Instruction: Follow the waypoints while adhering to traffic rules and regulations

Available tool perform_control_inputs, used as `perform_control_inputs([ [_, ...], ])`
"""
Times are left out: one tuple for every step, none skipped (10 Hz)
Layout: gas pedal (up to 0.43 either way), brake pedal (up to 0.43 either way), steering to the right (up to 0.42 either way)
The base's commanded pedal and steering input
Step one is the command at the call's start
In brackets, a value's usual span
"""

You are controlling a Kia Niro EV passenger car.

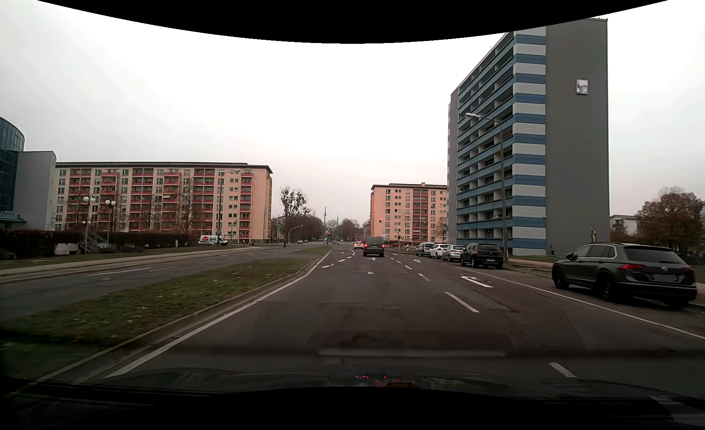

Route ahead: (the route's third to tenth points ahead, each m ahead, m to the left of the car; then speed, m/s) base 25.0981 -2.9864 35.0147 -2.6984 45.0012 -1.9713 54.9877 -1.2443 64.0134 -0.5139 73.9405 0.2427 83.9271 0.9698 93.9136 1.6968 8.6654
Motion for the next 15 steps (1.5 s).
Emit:
perform_control_inputs([
  [0.0,0.0,0.005],
  [0.0,0.0,0.006],
  [0.0,0.0,0.005],
  [0.0,0.0,0.006],
  [0.0,0.0,0.006],
  [0.0,0.0,0.006],
  [0.0,0.0,0.006],
  [0.0,0.0,0.006],
  [0.0,0.0,0.005],
  [0.0,0.0,0.004],
  [0.0,0.0,0.004],
  [0.0,0.0,0.004],
  [0.0,0.0,0.004],
  [0.0,0.0,0.003],
  [0.0,0.0,0.003],
])
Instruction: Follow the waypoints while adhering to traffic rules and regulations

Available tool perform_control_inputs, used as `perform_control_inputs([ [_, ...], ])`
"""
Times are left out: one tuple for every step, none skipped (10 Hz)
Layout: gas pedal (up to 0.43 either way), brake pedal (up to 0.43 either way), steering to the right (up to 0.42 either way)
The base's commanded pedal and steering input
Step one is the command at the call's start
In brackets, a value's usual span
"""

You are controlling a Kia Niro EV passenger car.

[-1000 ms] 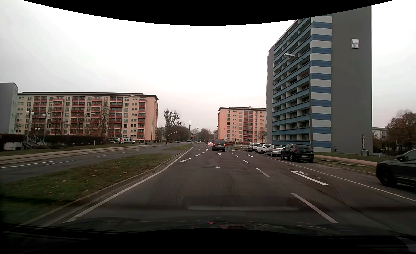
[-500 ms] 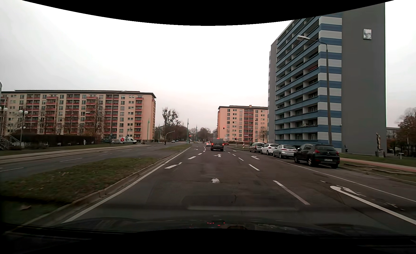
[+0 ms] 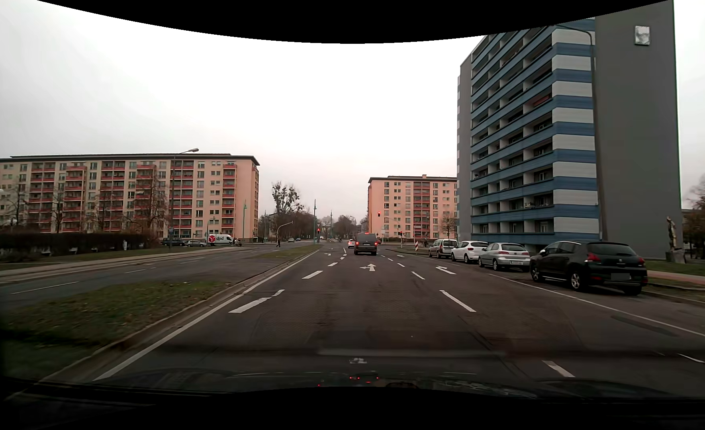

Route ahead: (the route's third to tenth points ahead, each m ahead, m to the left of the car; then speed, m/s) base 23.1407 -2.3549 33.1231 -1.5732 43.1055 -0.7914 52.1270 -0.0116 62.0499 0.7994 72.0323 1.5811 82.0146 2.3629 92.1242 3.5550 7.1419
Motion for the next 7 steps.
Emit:
perform_control_inputs([
  [0.0,0.0,0.003],
  [0.0,0.0,0.001],
  [0.0,0.0,0.0],
  [0.0,0.0,-0.001],
  [0.0,0.0,-0.002],
  [0.0,0.0,-0.003],
  [0.0,0.0,-0.003],
])
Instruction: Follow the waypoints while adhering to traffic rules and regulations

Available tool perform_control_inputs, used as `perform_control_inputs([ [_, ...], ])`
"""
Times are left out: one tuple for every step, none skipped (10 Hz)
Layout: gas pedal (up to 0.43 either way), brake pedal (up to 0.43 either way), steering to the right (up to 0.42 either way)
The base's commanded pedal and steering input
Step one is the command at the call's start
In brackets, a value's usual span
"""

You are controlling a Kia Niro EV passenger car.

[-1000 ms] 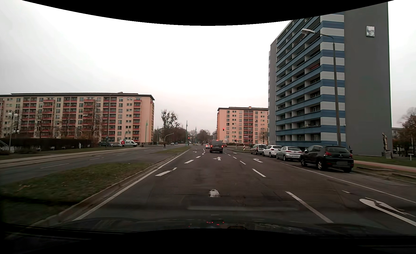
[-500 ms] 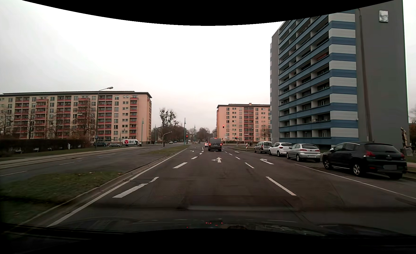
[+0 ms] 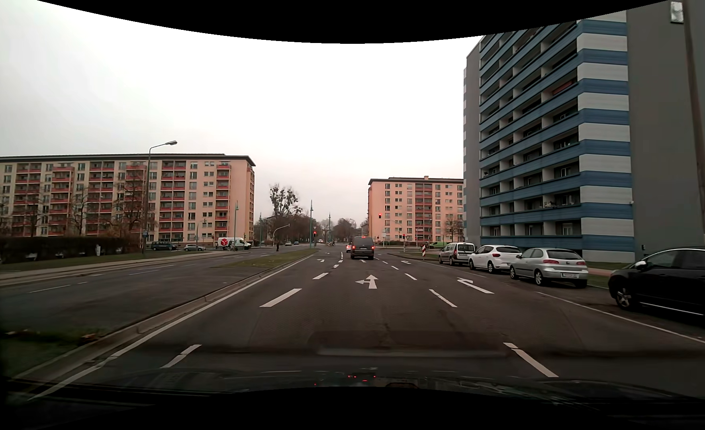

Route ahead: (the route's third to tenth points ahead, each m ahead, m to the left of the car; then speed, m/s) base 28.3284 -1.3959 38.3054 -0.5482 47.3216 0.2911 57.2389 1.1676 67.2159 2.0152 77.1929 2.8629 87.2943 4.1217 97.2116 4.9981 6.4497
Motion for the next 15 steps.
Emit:
perform_control_inputs([
  [0.0,0.0,-0.003],
  [0.0,0.0,-0.004],
  [0.0,0.0,-0.004],
  [0.0,0.0,-0.005],
  [0.0,0.0,-0.006],
  [0.0,0.0,-0.008],
  [0.0,0.0,-0.009],
  [0.0,0.0,-0.009],
  [0.0,0.0,-0.009],
  [0.0,0.0,-0.009],
  [0.0,0.0,-0.01],
  [0.0,0.0,-0.009],
  [0.0,0.0,-0.009],
  [0.0,0.0,-0.009],
  [0.0,0.0,-0.009],
])
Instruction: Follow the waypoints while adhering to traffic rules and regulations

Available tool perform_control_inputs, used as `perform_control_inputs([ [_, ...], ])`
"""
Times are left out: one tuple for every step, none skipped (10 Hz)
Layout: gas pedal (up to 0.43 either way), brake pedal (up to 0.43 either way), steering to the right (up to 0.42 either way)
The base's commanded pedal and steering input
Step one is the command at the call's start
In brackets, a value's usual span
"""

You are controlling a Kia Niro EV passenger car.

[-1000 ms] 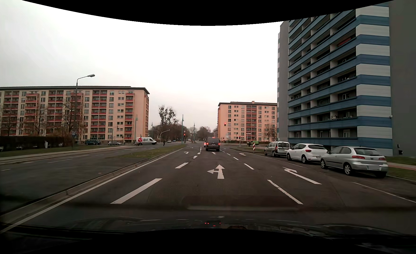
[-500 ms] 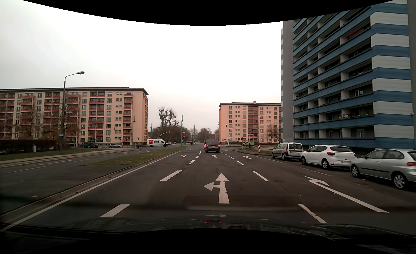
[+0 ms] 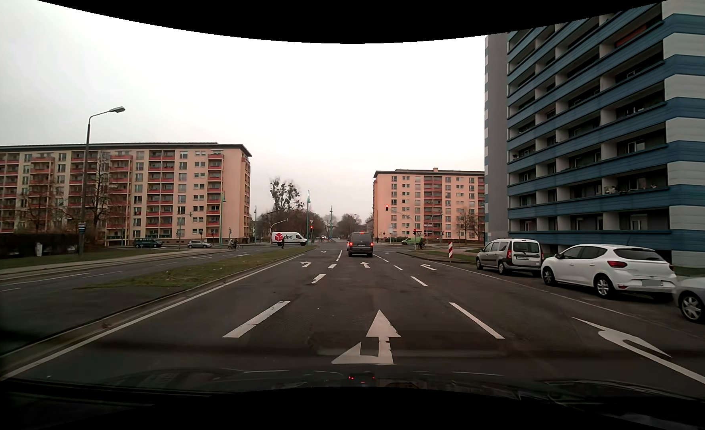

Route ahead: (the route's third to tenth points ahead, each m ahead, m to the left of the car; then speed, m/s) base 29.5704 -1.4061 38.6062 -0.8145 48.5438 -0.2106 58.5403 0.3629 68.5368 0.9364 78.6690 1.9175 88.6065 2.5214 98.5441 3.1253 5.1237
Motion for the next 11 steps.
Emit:
perform_control_inputs([
  [0.0,0.0,-0.009],
  [0.0,0.0,-0.009],
  [0.0,0.0,-0.009],
  [0.0,0.0,-0.01],
  [0.0,0.0,-0.009],
  [0.0,0.0,-0.009],
  [0.0,0.0,-0.01],
  [0.0,0.0,-0.008],
  [0.008,0.0,-0.007],
  [0.02,0.0,-0.007],
  [0.028,0.0,-0.007],
])
